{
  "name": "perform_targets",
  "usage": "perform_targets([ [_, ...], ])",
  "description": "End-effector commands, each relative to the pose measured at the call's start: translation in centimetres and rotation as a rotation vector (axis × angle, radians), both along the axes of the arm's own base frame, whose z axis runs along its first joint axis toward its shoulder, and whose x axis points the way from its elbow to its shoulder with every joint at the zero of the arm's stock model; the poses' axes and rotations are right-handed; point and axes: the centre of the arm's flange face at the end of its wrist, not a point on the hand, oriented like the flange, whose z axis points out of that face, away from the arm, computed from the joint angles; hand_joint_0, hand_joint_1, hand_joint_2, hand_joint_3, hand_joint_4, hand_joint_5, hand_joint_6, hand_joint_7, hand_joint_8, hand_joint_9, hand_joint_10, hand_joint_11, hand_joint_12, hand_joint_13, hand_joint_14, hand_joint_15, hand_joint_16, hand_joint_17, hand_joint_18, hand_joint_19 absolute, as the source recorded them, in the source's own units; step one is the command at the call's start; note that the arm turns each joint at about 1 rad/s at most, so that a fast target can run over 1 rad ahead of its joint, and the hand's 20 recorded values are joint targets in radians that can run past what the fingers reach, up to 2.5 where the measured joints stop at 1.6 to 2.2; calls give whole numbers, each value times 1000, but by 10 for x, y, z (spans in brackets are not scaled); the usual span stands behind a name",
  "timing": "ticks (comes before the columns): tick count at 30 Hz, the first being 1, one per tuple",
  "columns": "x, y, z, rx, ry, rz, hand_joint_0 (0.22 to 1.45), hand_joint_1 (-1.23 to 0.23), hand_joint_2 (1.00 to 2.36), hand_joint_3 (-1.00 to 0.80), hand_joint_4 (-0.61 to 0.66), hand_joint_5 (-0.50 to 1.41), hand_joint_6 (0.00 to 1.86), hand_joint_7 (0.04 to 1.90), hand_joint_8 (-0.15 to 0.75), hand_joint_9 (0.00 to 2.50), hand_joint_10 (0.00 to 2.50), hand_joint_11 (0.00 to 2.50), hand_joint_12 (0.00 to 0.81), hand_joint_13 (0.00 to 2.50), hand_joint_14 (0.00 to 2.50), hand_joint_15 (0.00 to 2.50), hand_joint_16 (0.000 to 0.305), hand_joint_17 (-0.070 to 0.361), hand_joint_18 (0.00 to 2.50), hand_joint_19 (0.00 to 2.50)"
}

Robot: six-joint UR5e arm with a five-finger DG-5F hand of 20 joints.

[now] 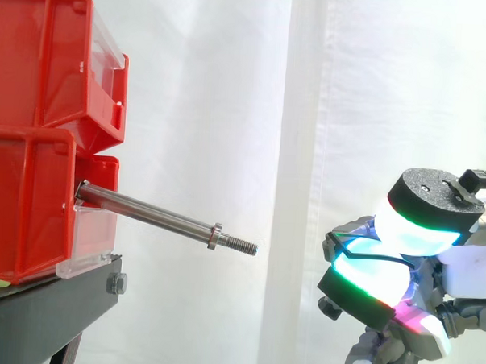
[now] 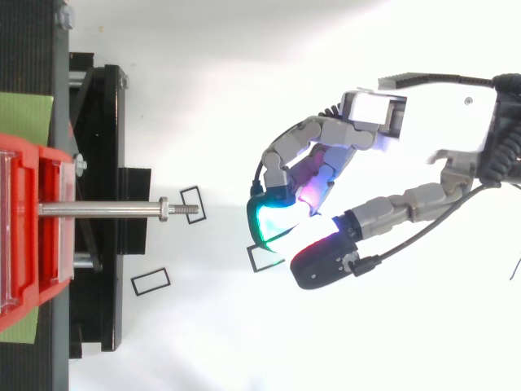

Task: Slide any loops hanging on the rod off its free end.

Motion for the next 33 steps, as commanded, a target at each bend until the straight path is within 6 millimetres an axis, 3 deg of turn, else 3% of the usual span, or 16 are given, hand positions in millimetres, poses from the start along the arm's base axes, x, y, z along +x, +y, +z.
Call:
perform_targets([
  [1,0,0,0,0,-1,0,637,-780,1003,-136,29,-161,894,993,383,1181,12,786,367,844,10,339,58,130,822,458],
  [33,0,0,0,0,-1,0,640,-794,1000,-113,29,-154,891,999,387,1228,12,790,372,873,11,350,59,134,841,441],
])
